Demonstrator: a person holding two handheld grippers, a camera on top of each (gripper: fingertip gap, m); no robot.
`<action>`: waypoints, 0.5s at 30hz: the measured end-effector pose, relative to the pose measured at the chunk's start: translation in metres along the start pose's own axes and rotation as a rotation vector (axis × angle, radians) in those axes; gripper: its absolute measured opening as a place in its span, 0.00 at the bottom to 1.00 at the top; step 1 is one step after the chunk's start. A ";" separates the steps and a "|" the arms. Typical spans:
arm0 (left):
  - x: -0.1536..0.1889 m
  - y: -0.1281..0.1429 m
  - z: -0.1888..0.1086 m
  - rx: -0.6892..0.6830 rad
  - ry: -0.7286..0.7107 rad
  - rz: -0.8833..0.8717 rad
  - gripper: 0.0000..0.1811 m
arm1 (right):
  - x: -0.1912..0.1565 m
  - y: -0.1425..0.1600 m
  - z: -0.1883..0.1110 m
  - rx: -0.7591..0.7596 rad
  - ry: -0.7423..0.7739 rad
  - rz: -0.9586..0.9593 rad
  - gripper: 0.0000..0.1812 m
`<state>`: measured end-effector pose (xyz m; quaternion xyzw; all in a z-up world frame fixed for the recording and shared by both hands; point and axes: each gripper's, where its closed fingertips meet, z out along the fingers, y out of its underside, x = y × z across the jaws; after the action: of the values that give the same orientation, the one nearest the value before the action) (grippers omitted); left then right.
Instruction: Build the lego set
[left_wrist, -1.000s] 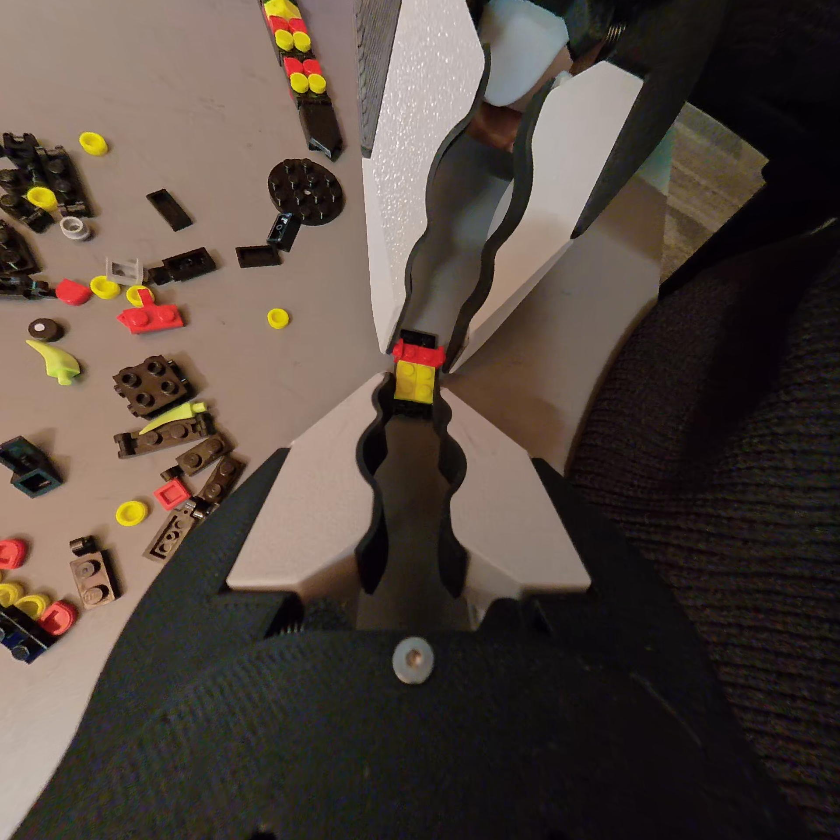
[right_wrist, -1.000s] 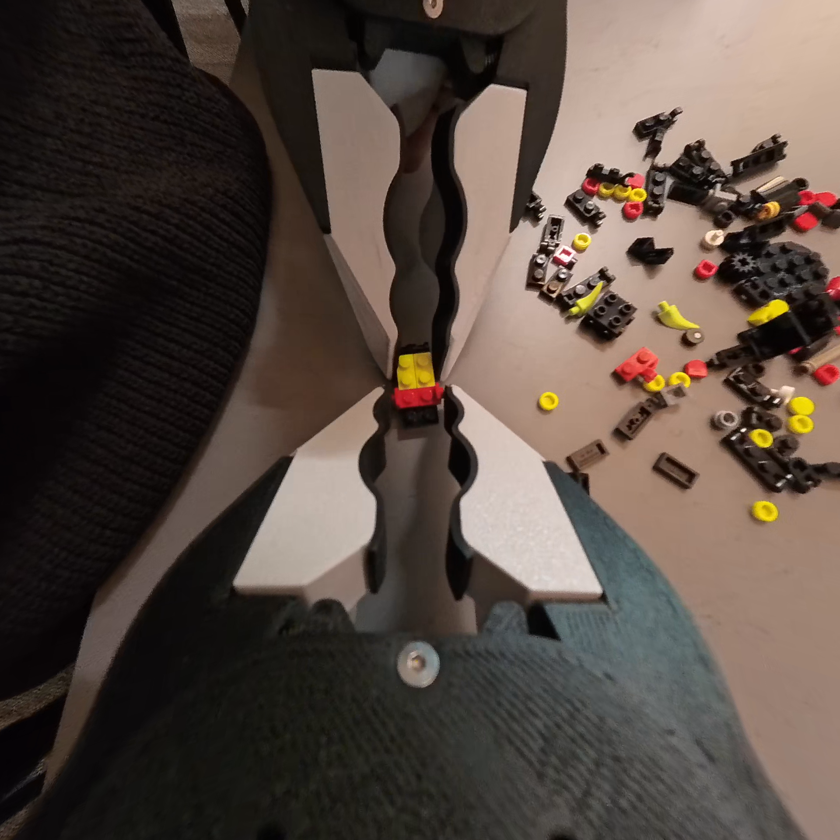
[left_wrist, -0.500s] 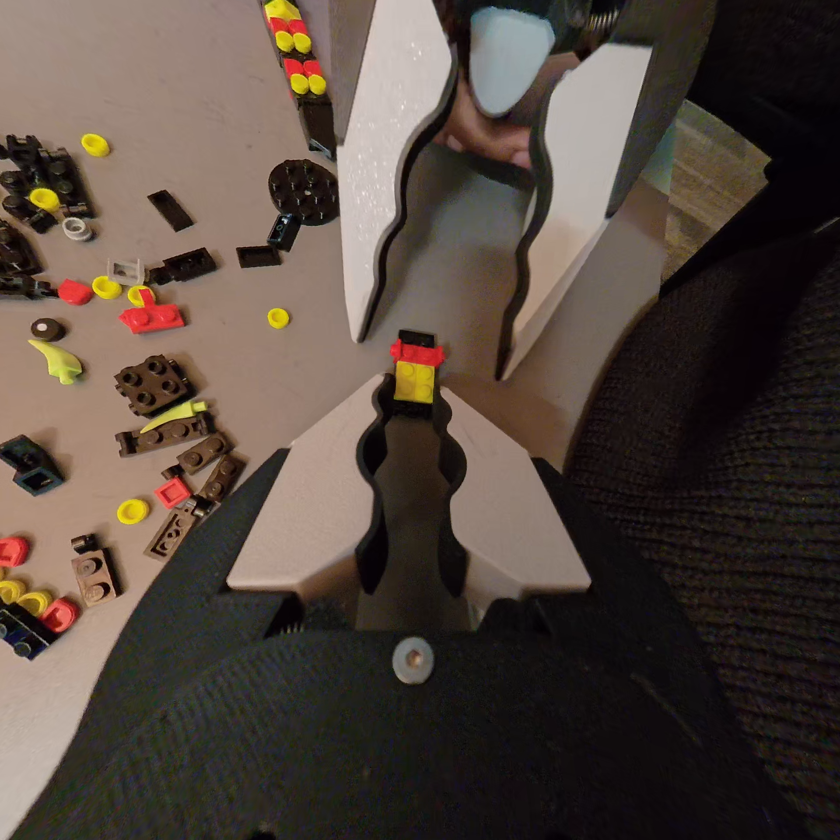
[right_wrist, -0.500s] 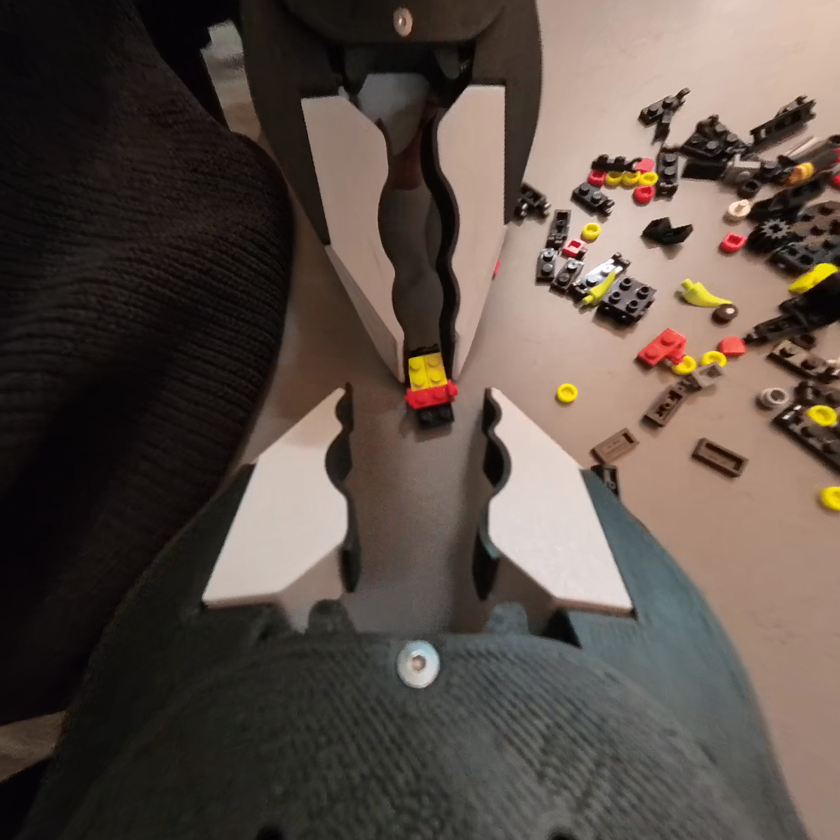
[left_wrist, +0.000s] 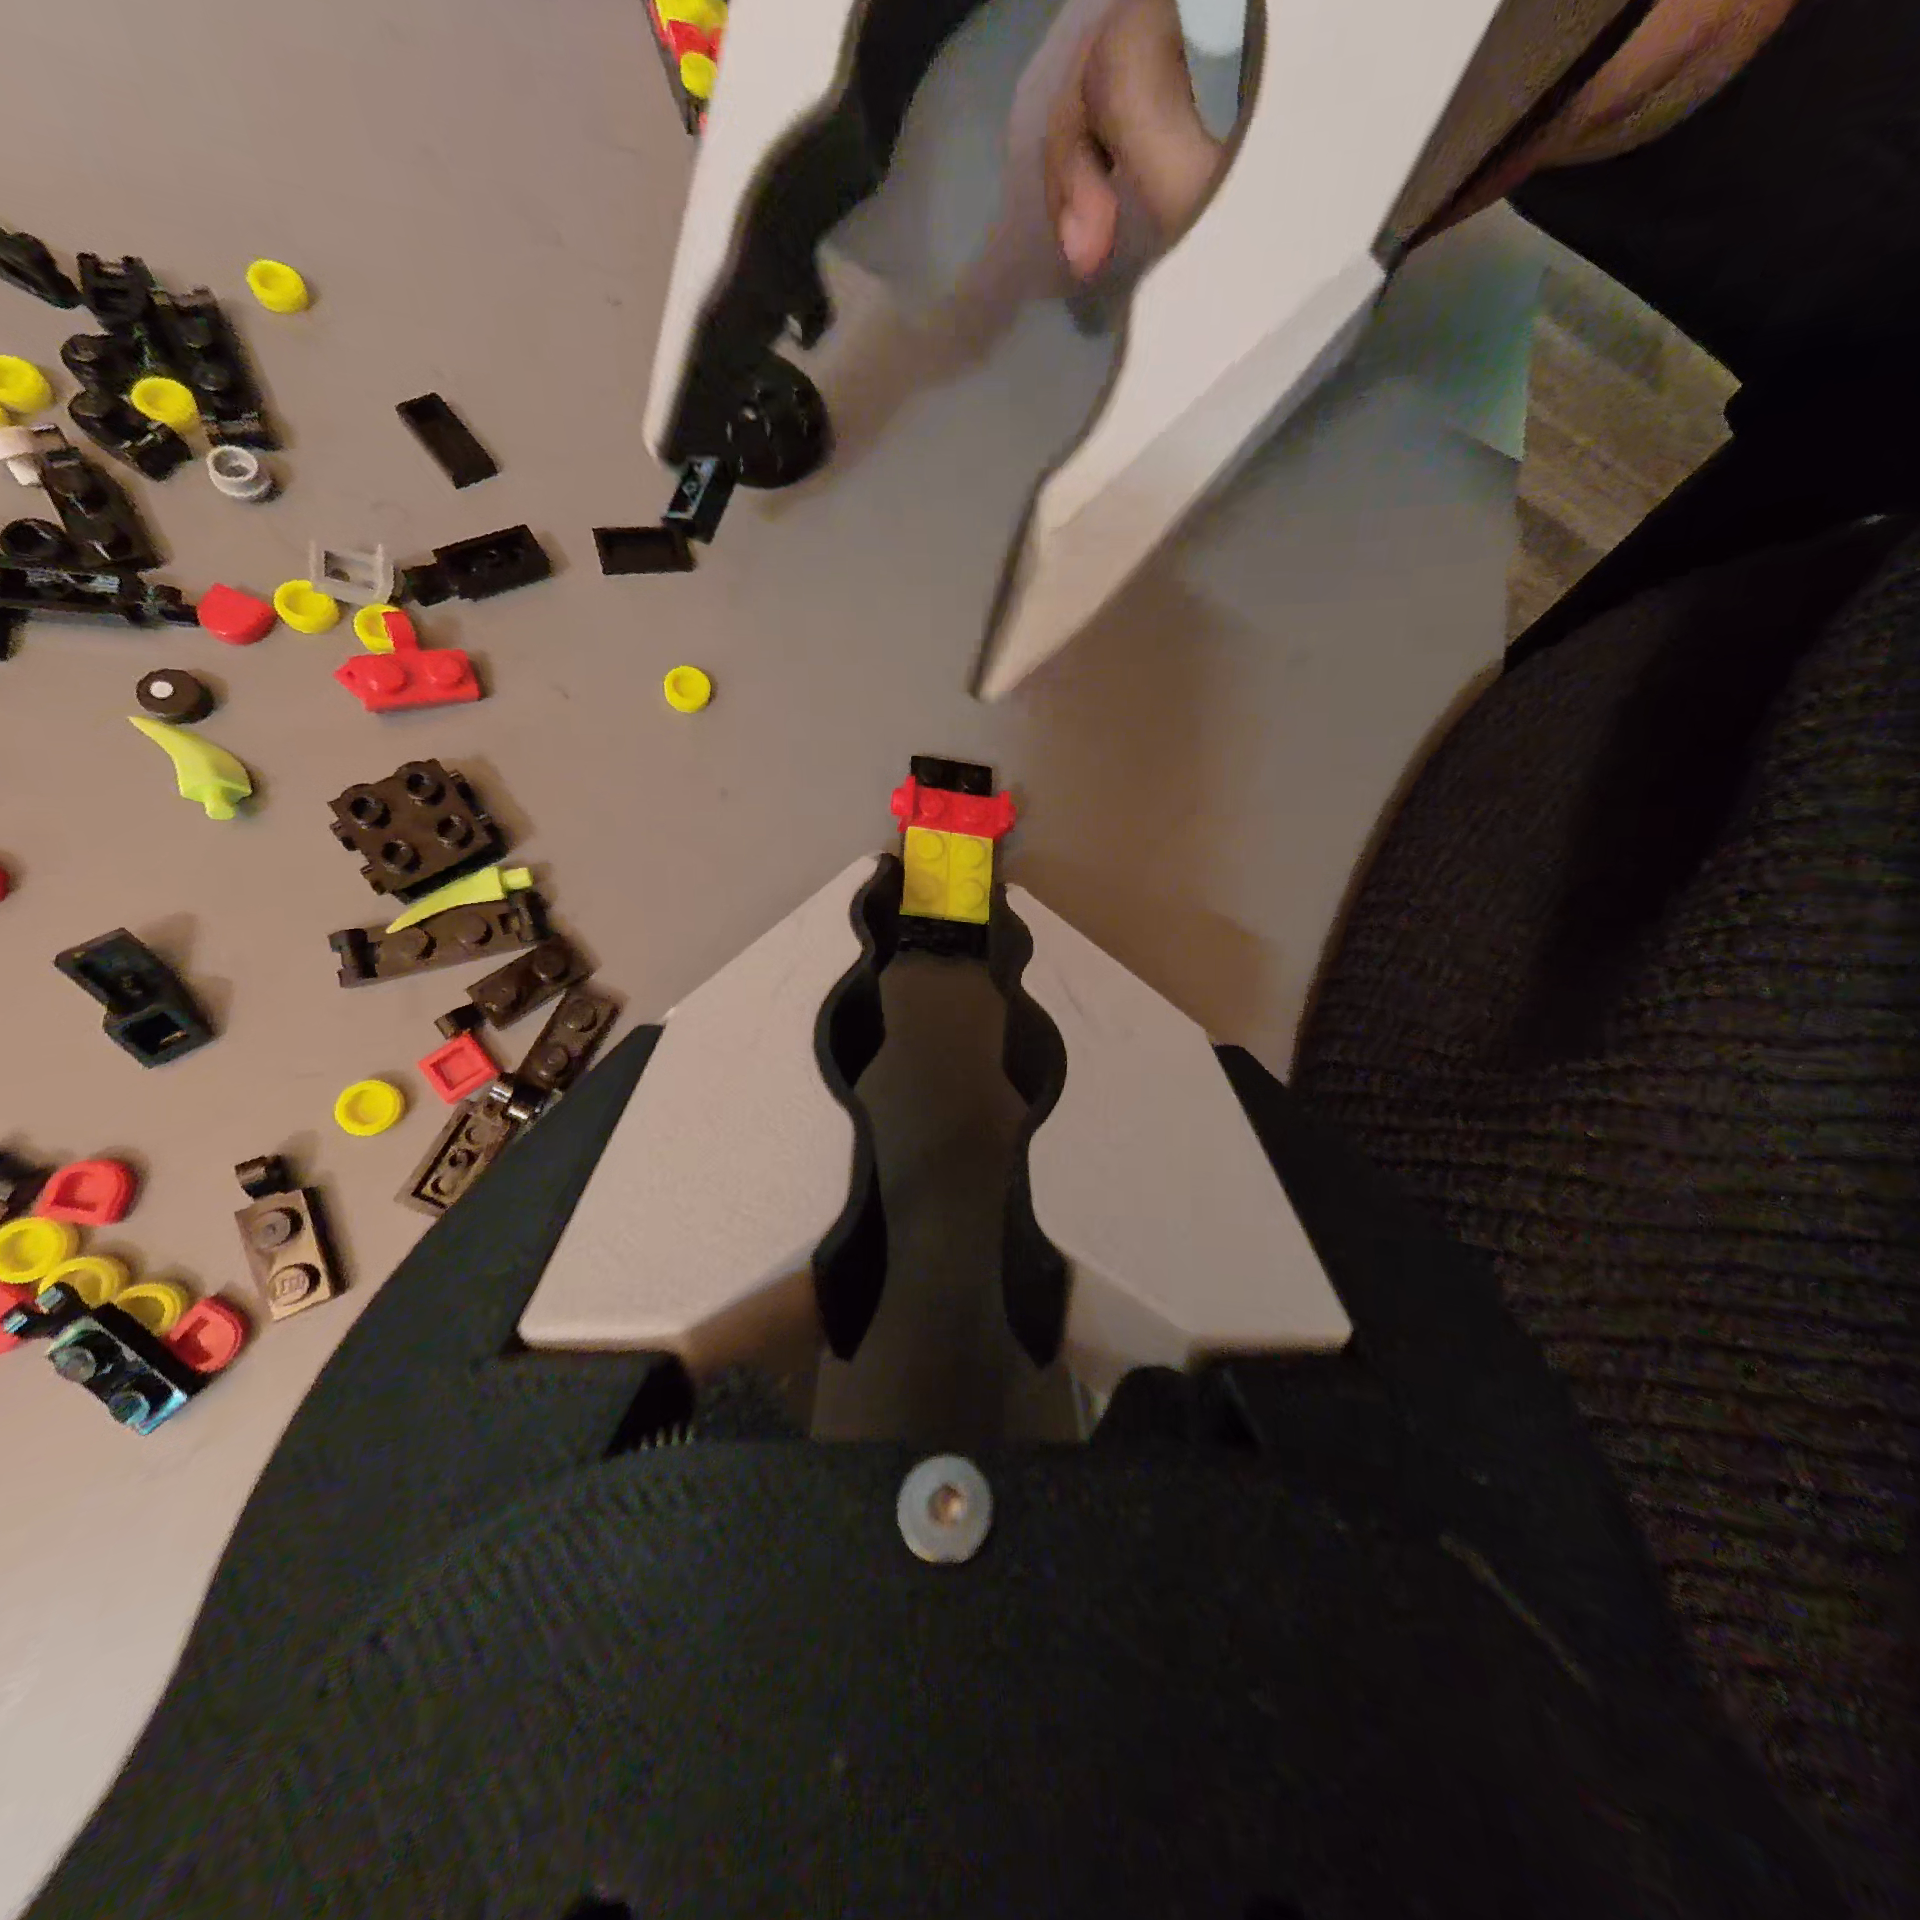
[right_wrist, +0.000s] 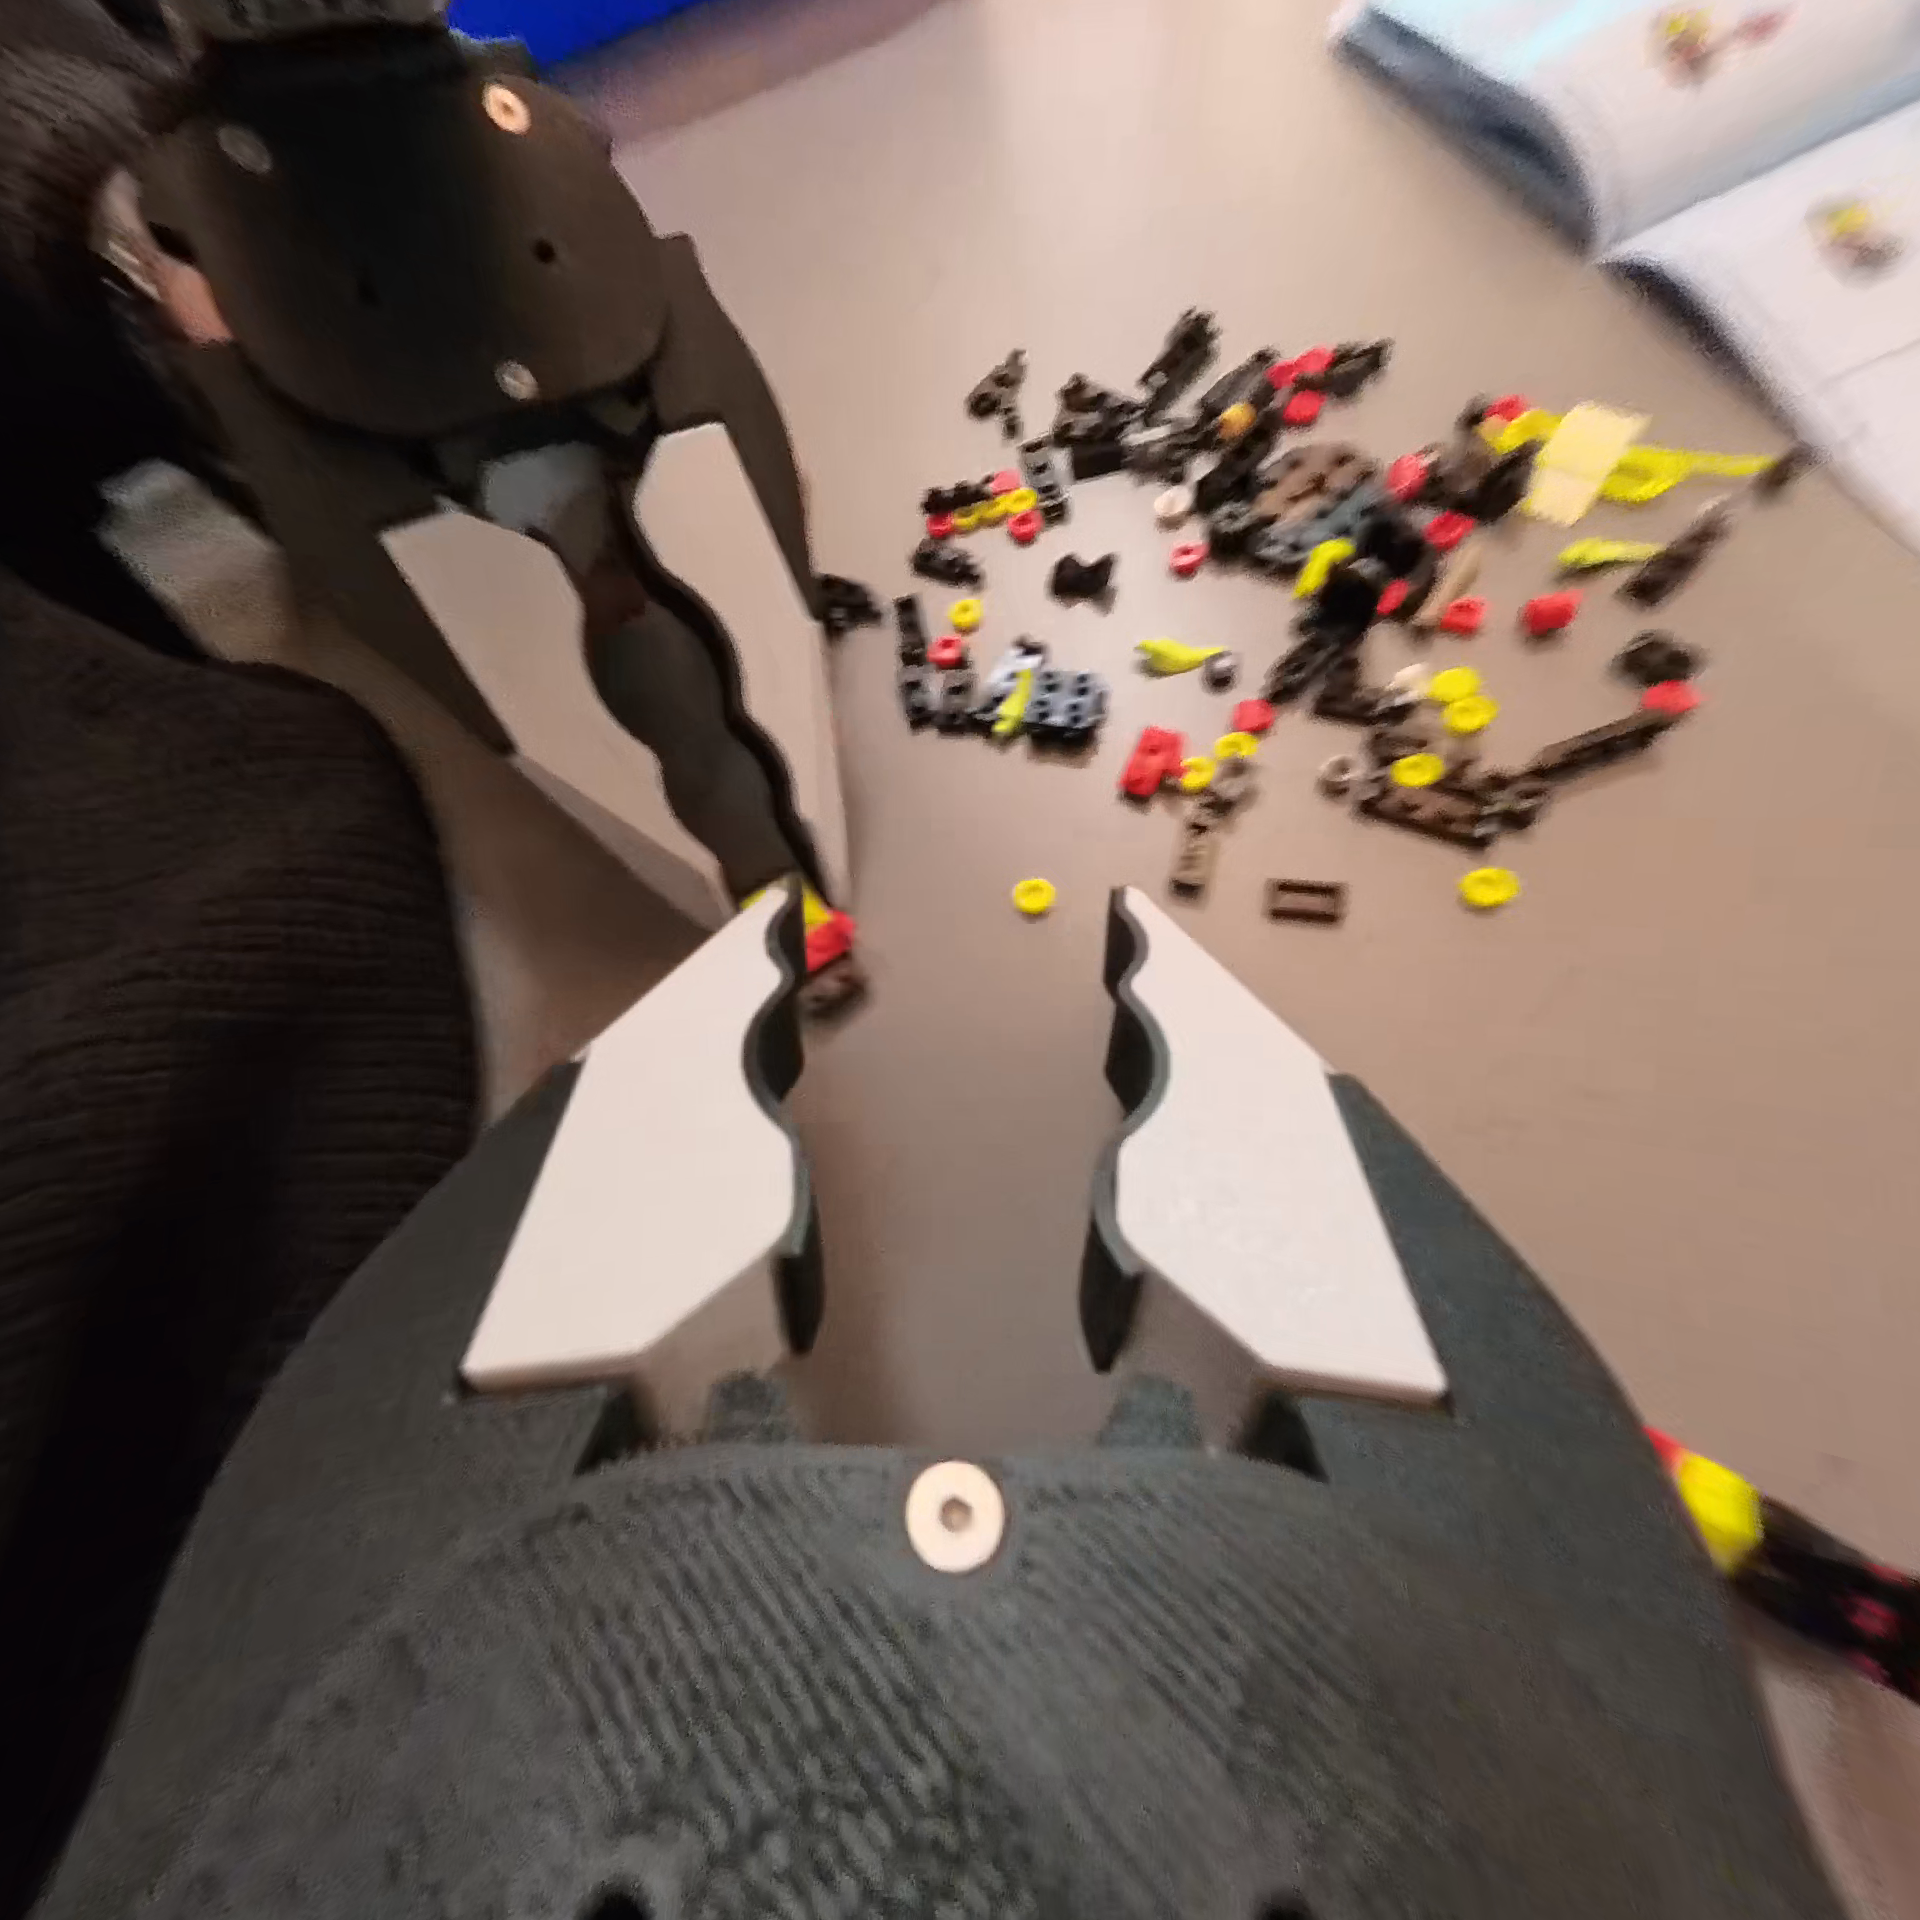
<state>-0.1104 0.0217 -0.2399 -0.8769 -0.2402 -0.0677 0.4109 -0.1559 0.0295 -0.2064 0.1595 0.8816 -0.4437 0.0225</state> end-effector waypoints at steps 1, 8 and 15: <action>0.000 0.001 -0.001 -0.002 -0.002 0.008 0.08 | 0.009 -0.001 -0.002 -0.006 0.074 -0.075 0.29; -0.002 0.003 -0.002 -0.013 -0.022 0.058 0.08 | 0.042 0.001 -0.011 -0.004 0.323 -0.287 0.25; -0.003 0.004 -0.004 -0.015 -0.018 0.058 0.08 | 0.045 -0.003 -0.014 0.017 0.323 -0.247 0.27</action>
<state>-0.1106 0.0153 -0.2408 -0.8871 -0.2177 -0.0496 0.4039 -0.1976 0.0504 -0.2040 0.1194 0.8828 -0.4191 -0.1753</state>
